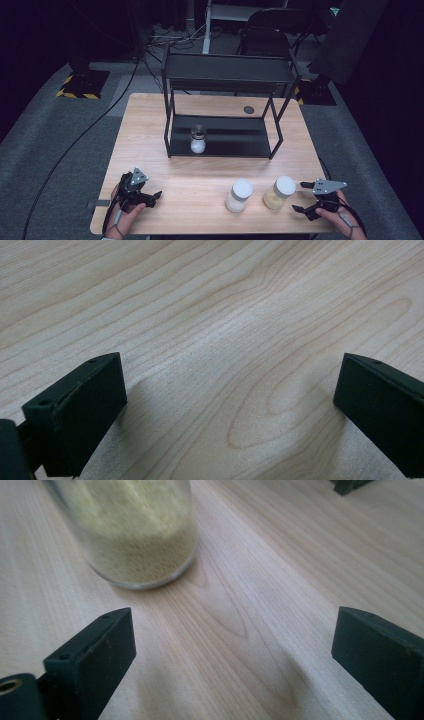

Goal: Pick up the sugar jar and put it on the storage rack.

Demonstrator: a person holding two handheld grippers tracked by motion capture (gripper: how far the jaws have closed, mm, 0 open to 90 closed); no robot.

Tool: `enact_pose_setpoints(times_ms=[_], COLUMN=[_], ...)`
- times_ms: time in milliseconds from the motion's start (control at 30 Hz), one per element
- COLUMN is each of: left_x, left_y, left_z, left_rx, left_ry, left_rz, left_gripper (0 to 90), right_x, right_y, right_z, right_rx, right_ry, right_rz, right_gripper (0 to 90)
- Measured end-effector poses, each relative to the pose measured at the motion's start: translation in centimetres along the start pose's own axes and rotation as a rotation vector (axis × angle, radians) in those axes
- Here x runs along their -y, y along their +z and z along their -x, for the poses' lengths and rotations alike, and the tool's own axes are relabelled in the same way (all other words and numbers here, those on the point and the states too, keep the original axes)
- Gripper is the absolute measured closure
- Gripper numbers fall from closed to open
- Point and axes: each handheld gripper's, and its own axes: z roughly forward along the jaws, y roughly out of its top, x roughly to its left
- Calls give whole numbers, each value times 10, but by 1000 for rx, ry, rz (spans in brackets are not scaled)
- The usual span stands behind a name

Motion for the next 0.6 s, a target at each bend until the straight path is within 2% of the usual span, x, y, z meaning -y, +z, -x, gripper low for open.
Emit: enact_pose_setpoints(times_ms=[233,600], left_x=[0,0], left_y=[0,0], left_z=[0,1], left_rx=[-1,-4], left_ry=[-2,-7], left_rz=[0,-1], left_gripper=[4,4], right_x=[-5,-15], right_y=[-19,-42], right_z=[-6,-27], right_rx=[1,48], right_ry=[-1,-19], right_rz=[51,140], right_gripper=[44,58])
